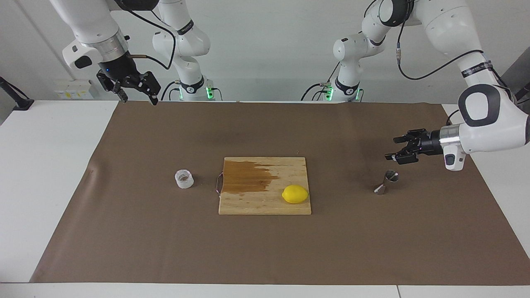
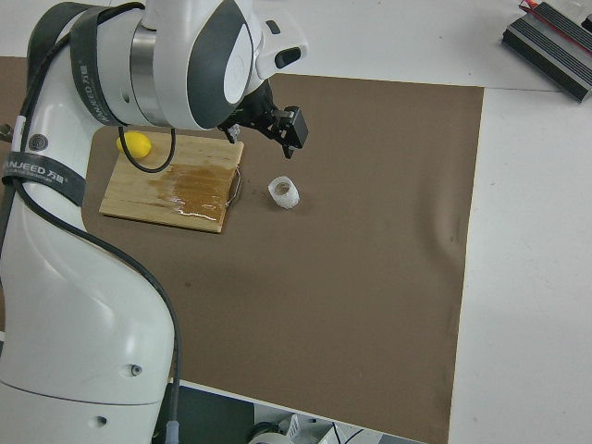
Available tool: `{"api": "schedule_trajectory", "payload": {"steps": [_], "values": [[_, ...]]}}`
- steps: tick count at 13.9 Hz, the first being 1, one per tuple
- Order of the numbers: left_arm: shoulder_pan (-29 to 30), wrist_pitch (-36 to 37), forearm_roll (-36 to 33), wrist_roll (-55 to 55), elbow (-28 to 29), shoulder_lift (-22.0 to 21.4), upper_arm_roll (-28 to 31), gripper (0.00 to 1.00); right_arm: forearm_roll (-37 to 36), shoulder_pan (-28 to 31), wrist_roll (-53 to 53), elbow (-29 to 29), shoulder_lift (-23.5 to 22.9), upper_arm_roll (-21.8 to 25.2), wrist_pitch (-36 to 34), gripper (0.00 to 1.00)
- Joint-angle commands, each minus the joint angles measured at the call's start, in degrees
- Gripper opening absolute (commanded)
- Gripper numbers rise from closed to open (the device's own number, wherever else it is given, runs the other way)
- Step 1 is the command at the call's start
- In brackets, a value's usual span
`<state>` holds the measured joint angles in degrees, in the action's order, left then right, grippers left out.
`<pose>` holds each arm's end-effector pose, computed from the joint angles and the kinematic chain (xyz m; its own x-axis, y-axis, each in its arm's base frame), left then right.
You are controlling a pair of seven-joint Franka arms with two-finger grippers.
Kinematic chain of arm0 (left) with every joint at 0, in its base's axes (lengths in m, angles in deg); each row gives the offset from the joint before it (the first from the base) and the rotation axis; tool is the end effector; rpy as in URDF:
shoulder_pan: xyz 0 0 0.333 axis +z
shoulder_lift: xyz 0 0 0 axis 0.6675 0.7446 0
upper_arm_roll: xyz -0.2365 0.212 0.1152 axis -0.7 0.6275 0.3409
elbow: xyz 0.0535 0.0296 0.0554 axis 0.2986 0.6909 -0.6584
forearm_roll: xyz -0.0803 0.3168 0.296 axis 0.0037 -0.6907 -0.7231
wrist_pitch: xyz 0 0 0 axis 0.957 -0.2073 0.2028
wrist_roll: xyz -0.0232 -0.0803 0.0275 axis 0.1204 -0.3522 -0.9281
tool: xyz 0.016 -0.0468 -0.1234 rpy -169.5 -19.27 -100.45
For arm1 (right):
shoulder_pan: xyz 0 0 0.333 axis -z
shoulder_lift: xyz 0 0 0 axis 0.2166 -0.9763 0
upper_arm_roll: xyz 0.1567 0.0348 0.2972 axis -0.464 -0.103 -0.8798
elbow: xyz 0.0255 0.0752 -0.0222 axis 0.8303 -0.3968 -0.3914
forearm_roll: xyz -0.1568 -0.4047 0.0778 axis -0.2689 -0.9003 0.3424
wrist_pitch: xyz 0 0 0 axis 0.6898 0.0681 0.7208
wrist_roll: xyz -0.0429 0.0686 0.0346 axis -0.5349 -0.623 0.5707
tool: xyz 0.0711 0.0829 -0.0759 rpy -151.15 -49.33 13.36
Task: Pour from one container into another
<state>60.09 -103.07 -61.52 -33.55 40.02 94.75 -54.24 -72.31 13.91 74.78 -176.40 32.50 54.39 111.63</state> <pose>0.6601 0.0421 0.3873 0.4783 0.5238 -0.7049 0.7817 -0.6197 0.0700 0.5713 0.0029 0.6455 0.9865 -0.1613 -0.0285 -0.1623 -0.9861 -0.0364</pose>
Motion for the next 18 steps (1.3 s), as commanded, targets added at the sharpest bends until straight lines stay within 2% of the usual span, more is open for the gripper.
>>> {"api": "schedule_trajectory", "payload": {"steps": [1, 6, 9, 10, 12, 18], "values": [[5.7, 3.1, 2.5, -3.0, -4.5, 5.4, -5.4, 1.0, 1.3, 0.8, -0.8, 0.2, 0.5, -0.5, -0.1, 1.0], [6.9, 1.0, 8.6, -9.0, -4.6, 6.7, -6.1, 1.0, 1.3, 0.8, -0.8, 0.2, 0.5, -0.5, -0.1, 1.0], [8.3, -1.3, 9.5, -11.9, -5.4, 8.3, -7.7, 1.0, 1.2, 0.9, -0.8, 0.2, 0.5, -0.5, -0.1, 1.0], [9.0, -1.3, 9.5, -11.9, -6.0, 9.9, -8.2, 1.0, 1.3, 0.9, -0.8, 0.2, 0.5, -0.5, -0.1, 1.0], [10.5, -1.1, 9.4, -12.1, -11.6, 14.8, -10.3, 1.0, 1.3, 0.8, -0.8, 0.2, 0.5, -0.5, -0.2, 1.0], [11.8, -1.5, 9.4, -12.3, -12.5, 18.6, -11.9, 1.0, 1.3, 0.8, -0.8, 0.2, 0.5, -0.5, -0.2, 1.0]]}}
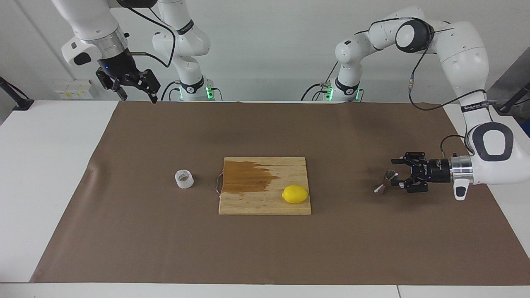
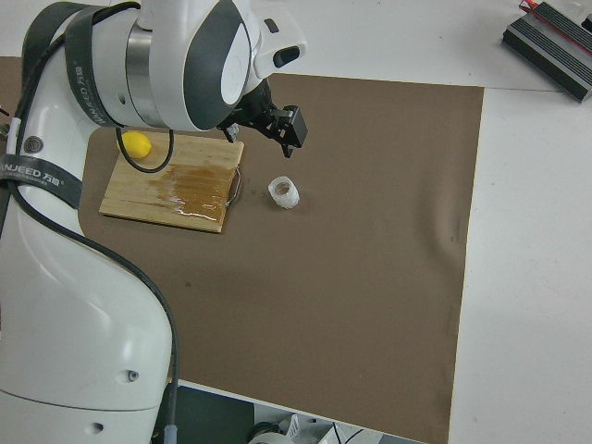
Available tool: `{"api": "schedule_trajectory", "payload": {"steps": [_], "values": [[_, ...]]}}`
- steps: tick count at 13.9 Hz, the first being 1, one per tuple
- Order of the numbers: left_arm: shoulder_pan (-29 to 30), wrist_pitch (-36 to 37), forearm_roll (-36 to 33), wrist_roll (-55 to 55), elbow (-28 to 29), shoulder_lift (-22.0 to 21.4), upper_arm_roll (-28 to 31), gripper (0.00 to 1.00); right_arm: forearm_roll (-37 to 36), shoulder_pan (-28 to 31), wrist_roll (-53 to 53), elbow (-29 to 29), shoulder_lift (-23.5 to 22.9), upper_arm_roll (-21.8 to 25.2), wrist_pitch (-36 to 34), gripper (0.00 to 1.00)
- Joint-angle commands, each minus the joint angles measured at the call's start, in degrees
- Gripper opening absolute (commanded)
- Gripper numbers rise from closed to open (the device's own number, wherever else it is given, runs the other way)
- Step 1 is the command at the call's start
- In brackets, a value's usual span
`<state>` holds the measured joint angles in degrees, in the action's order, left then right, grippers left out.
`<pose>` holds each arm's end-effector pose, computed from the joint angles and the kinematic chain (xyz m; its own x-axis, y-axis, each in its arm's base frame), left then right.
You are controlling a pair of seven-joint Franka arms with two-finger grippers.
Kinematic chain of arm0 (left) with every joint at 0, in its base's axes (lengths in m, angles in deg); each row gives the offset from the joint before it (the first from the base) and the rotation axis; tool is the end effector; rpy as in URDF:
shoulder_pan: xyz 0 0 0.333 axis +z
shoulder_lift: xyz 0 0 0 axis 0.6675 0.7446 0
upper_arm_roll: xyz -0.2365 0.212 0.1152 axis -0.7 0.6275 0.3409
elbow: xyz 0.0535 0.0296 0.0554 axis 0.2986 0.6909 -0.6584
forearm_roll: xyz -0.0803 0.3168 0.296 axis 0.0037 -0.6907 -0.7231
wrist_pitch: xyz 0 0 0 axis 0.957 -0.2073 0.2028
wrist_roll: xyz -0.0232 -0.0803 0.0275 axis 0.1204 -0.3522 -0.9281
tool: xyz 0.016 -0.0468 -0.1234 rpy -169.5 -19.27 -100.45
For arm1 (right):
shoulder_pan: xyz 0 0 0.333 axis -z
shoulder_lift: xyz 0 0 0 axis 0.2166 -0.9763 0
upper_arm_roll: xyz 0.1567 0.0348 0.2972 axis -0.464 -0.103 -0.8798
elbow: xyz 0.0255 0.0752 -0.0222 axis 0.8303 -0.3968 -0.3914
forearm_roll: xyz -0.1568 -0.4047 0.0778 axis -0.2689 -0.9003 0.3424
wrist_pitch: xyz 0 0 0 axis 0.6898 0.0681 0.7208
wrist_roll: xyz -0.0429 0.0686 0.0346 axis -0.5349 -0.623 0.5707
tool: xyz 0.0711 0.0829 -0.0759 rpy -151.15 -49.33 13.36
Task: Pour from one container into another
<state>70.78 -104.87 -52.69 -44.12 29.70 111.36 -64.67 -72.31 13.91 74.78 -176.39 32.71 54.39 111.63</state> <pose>0.7144 0.0739 0.3118 0.2449 0.4296 -0.8692 0.9197 -0.3867 0.0680 0.5702 0.0029 0.6477 0.9866 -0.1613 -0.0247 -0.1622 -0.9861 -0.0369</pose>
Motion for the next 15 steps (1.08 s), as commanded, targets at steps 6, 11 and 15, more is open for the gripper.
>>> {"api": "schedule_trajectory", "payload": {"steps": [6, 11, 15], "values": [[1.9, 0.1, 0.7, -1.7, -1.5, 2.9, -1.6, 1.0, 1.3, 0.9, -0.7, 0.2, 0.3, -0.5, -0.1, 1.0], [2.5, -0.2, 2.1, -1.6, -0.3, 3.2, -1.8, 1.0, 1.3, 0.8, -0.8, 0.2, 0.3, -0.5, -0.1, 1.0], [2.9, -0.3, 2.8, -1.6, 0.6, 3.2, -1.9, 0.84, 1.3, 0.8, -0.8, 0.2, 0.3, -0.5, -0.1, 1.0]]}}
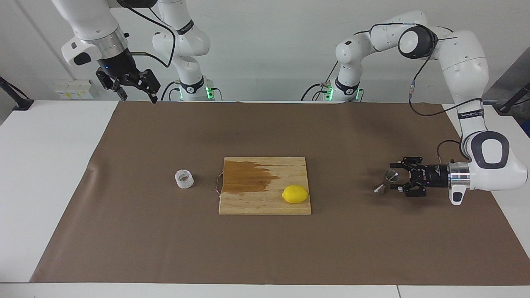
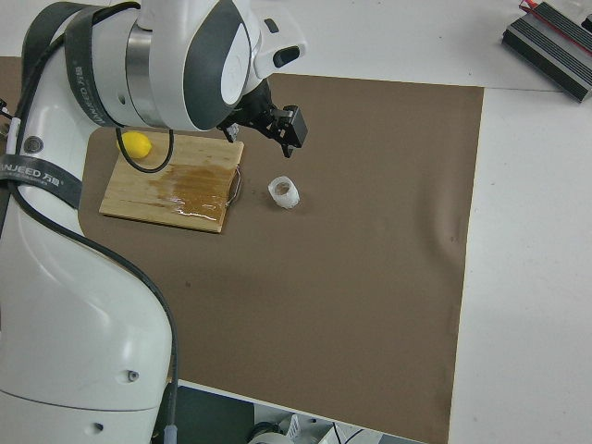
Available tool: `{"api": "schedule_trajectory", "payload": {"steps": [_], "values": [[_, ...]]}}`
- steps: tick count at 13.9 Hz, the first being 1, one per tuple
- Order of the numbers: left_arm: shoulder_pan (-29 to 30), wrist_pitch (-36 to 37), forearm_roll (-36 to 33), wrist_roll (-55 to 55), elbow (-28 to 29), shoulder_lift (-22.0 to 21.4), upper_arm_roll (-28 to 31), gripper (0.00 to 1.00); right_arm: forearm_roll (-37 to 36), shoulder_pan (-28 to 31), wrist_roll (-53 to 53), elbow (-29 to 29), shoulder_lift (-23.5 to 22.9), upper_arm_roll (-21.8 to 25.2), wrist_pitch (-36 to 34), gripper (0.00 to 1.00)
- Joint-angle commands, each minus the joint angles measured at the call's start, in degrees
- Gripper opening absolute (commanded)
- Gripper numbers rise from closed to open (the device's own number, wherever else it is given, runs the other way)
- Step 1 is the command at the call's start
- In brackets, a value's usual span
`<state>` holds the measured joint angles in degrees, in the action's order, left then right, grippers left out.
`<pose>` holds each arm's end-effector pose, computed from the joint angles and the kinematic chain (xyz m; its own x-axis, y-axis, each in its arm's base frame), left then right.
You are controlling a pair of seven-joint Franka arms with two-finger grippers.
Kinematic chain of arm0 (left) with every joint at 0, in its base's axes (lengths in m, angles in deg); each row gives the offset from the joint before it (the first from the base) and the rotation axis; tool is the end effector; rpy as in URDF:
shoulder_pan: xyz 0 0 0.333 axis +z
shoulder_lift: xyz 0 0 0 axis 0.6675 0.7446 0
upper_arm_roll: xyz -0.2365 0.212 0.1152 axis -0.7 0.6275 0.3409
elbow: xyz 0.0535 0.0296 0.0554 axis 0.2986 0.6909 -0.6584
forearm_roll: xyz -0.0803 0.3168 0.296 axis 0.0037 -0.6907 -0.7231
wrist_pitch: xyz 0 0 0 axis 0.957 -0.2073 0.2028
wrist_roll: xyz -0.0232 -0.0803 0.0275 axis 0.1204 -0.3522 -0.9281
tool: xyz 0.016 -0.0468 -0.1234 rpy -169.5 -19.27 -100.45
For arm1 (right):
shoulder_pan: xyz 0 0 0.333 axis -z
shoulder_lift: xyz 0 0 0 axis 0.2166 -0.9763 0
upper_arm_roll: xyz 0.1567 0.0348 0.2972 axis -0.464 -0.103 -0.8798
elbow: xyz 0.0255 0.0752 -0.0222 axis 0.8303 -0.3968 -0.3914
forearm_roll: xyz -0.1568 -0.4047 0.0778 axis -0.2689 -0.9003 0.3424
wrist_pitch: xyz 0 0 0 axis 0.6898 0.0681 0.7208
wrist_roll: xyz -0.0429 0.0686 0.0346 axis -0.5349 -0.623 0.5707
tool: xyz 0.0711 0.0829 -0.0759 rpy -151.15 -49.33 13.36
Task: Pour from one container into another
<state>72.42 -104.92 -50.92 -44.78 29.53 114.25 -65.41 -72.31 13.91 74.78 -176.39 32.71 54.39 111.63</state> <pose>0.7143 0.0846 0.2855 0.1912 0.3891 -0.9011 0.9367 -0.3467 0.0490 0.5702 0.0029 0.6477 0.9866 -0.1613 -0.0247 -0.1622 -0.9861 -0.0369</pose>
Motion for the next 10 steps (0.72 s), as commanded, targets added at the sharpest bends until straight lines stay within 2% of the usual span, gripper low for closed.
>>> {"api": "schedule_trajectory", "payload": {"steps": [1, 2, 3, 7, 10], "values": [[1.4, -0.3, 1.3, -1.0, 0.8, 0.3, -1.1, 0.81, 1.3, 0.8, -0.8, 0.2, 0.3, -0.5, -0.2, 1.0], [1.4, -0.3, 1.3, -1.0, 0.8, 0.3, -1.1, 0.75, 1.3, 0.8, -0.8, 0.1, 0.3, -0.5, -0.2, 1.0], [1.4, -0.3, 1.3, -1.1, 0.9, 0.3, -1.1, 0.74, 1.3, 0.9, -0.8, 0.2, 0.3, -0.5, -0.2, 1.0], [1.5, -0.2, 1.4, -1.1, 1.6, 0.3, -1.2, 0.73, 1.3, 0.8, -0.8, 0.1, 0.3, -0.5, -0.1, 1.0], [2.7, -0.2, 1.6, -1.1, 2.4, 0.2, -2.5, 0.69, 1.3, 0.8, -0.8, 0.2, 0.3, -0.5, -0.2, 1.0]]}}
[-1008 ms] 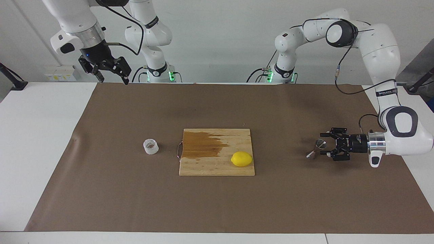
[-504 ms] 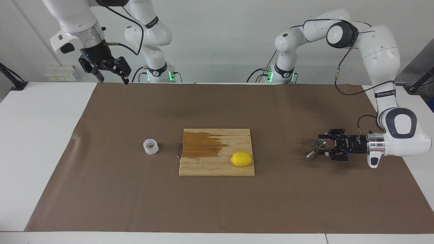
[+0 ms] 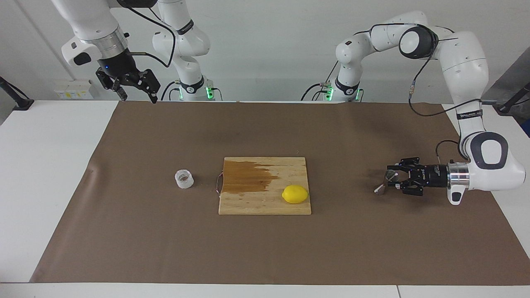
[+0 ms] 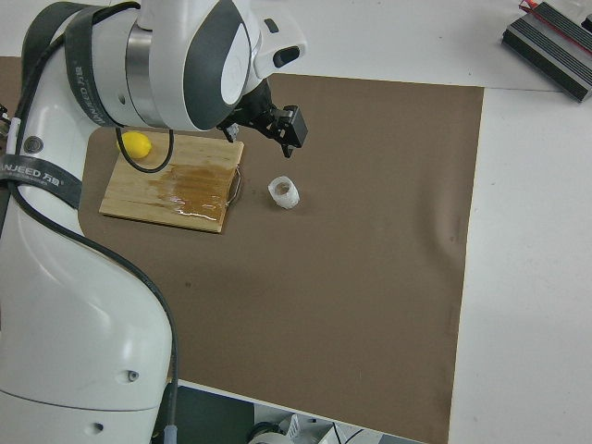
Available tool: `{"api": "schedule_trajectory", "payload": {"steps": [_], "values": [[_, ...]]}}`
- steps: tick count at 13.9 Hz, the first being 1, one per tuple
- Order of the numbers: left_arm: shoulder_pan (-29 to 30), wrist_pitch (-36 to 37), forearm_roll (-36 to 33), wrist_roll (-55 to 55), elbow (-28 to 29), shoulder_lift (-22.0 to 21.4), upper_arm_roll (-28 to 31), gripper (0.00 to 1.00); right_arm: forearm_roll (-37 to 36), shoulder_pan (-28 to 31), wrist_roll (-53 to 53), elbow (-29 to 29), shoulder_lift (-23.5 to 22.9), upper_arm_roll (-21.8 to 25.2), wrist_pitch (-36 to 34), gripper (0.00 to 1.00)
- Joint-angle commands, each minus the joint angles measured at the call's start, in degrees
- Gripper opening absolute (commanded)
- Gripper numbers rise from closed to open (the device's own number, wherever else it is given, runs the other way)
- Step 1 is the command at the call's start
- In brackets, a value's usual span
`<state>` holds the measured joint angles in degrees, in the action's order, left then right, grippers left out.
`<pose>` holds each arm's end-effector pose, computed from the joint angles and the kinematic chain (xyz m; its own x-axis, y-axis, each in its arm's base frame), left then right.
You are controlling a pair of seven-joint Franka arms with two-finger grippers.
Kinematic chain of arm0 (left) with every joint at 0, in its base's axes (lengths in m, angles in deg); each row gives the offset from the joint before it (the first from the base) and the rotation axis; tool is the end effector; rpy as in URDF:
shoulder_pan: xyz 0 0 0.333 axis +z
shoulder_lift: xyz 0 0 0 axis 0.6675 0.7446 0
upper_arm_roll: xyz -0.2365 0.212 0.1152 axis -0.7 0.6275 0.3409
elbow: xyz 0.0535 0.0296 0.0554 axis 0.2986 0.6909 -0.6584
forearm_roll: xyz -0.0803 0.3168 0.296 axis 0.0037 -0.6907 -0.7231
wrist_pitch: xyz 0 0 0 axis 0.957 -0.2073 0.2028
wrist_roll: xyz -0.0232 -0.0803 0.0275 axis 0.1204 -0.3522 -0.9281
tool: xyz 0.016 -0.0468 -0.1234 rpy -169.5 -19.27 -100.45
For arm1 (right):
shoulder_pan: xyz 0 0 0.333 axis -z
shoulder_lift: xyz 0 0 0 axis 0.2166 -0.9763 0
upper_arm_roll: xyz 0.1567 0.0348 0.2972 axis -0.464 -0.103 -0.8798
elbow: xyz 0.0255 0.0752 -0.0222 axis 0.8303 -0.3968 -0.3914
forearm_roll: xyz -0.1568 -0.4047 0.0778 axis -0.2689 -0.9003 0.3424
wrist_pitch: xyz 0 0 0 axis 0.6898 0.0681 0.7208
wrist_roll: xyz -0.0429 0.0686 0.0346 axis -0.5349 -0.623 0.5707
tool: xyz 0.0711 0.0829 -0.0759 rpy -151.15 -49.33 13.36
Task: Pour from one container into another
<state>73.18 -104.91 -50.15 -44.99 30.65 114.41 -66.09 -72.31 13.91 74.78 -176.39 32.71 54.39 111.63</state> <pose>0.7103 0.0831 0.2795 0.1719 0.3684 -0.9136 0.9401 -0.3385 0.0403 0.5702 0.0029 0.6477 0.9866 -0.1613 -0.0247 -0.1622 -0.9861 -0.0369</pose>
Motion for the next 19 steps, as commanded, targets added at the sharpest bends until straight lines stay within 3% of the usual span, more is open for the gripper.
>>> {"api": "schedule_trajectory", "payload": {"steps": [1, 7, 10, 16, 18, 19], "values": [[1.9, 0.0, 0.8, -0.9, 1.3, 0.0, -2.0, 0.69, 1.2, 0.8, -0.8, 0.2, 0.3, -0.5, -0.1, 1.0], [2.0, 0.2, 0.5, -0.9, 1.2, 0.0, -2.1, 0.67, 1.3, 0.9, -0.8, 0.2, 0.3, -0.5, -0.2, 1.0], [2.1, 0.3, 0.6, -0.9, 1.2, 0.0, -2.1, 0.54, 1.3, 0.8, -0.8, 0.2, 0.3, -0.5, -0.2, 1.0], [2.4, 0.1, 0.7, -0.9, 1.2, 0.0, -2.1, 0.5, 1.3, 0.9, -0.8, 0.2, 0.3, -0.5, -0.1, 1.0], [2.4, 0.0, 0.7, -0.9, 1.3, 0.0, -2.1, 0.45, 1.3, 0.8, -0.8, 0.1, 0.3, -0.5, -0.2, 1.0], [2.4, 0.0, 0.8, -0.9, 1.3, 0.0, -2.2, 0.34, 1.3, 0.8, -0.8, 0.2, 0.3, -0.5, -0.2, 1.0]]}}
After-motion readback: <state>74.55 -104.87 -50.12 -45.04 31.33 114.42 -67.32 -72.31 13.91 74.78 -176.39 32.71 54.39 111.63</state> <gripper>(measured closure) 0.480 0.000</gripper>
